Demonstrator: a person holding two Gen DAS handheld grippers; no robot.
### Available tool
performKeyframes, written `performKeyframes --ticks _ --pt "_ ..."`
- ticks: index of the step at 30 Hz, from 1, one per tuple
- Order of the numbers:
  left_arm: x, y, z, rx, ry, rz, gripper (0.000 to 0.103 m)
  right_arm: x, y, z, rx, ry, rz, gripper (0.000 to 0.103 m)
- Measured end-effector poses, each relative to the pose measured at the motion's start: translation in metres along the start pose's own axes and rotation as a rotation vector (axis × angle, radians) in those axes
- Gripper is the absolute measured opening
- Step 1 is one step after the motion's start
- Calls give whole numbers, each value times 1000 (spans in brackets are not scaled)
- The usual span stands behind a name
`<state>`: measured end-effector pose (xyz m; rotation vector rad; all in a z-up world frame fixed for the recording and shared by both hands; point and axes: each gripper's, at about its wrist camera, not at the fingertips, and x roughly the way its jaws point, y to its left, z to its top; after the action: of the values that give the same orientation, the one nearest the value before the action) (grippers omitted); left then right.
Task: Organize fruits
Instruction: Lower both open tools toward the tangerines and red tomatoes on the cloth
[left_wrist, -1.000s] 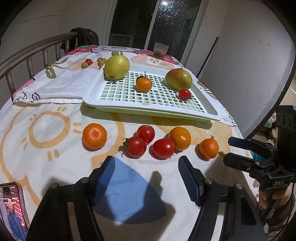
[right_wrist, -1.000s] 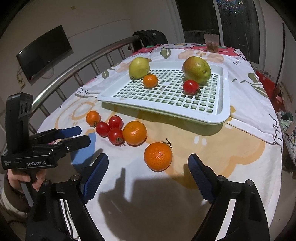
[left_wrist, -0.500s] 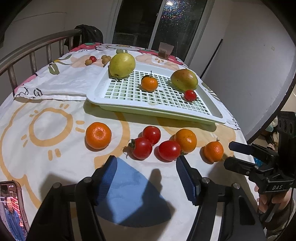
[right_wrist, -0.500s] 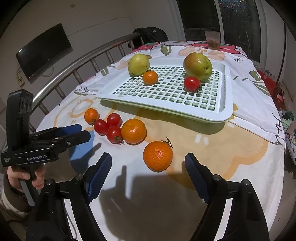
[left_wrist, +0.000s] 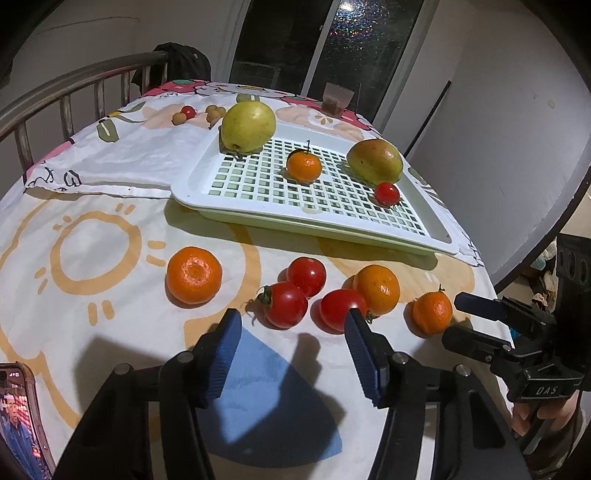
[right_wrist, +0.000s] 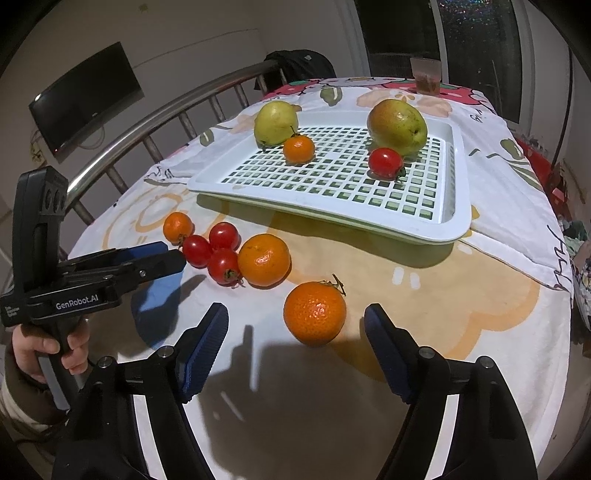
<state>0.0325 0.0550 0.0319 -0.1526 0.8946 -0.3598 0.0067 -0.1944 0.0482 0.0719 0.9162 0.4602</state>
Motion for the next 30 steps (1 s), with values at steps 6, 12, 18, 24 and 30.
performKeyframes --ticks 6,12,18,24,30 --pt "2 1 1 -3 -2 8 58 2 -2 0 5 4 -3 74" --pt "5 2 2 -9 7 12 54 7 -4 1 7 18 -10 70" --pt "7 5 3 -19 10 9 53 9 -6 2 12 20 -15 69" --pt "5 6 3 -18 8 9 53 9 -8 2 13 23 -15 69" --pt "9 5 4 -16 11 11 53 10 -10 2 18 26 -17 69"
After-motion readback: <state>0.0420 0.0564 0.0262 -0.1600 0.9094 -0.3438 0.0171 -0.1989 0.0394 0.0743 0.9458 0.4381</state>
